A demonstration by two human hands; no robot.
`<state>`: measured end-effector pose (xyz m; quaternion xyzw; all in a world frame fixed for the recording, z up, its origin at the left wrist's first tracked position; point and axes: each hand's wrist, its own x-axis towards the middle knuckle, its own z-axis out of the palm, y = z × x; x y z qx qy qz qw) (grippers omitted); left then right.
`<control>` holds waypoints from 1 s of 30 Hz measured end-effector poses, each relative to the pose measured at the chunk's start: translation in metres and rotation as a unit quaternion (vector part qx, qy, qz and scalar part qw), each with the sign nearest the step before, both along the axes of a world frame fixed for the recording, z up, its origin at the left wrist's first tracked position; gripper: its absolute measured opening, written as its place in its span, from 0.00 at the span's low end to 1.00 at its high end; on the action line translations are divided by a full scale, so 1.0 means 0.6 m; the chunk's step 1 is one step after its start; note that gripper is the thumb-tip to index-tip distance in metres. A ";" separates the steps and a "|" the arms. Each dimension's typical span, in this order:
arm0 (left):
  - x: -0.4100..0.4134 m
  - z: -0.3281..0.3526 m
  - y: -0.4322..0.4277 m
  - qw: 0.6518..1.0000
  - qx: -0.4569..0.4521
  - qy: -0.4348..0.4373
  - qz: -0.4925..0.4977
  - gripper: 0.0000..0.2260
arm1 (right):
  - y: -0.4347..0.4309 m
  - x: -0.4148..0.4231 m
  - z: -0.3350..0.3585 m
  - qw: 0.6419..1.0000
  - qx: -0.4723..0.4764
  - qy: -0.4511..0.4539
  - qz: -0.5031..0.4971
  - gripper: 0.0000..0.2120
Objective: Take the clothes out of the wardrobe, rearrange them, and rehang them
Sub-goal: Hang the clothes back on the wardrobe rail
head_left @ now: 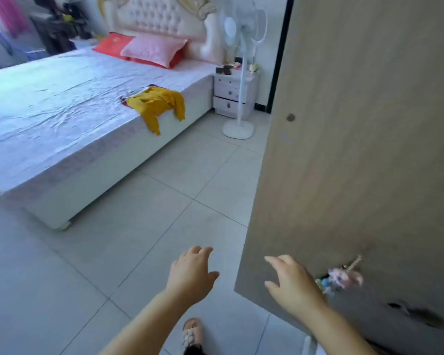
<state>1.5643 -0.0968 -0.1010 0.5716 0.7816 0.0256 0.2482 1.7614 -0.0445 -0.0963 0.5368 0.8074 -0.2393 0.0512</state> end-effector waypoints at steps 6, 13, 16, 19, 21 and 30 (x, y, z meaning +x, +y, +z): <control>-0.184 -0.013 0.001 0.993 0.000 -0.007 0.121 0.26 | 0.085 -0.215 -0.008 0.995 -0.006 -0.005 0.104 0.25; -0.410 -0.014 0.096 0.985 0.017 -0.031 0.170 0.25 | 0.213 -0.464 -0.009 0.988 0.003 -0.019 0.153 0.25; -0.493 -0.007 0.141 0.985 0.018 -0.027 0.171 0.24 | 0.267 -0.553 -0.005 0.987 0.006 -0.018 0.160 0.25; -0.559 -0.001 0.188 0.984 0.019 -0.031 0.175 0.24 | 0.321 -0.620 0.001 0.987 0.008 -0.025 0.160 0.25; -0.599 0.001 0.227 0.984 0.022 -0.032 0.175 0.24 | 0.362 -0.657 0.002 0.987 0.011 -0.026 0.159 0.25; -0.745 -0.004 0.472 0.986 0.022 -0.025 0.165 0.23 | 0.613 -0.821 -0.021 0.985 0.012 -0.007 0.173 0.25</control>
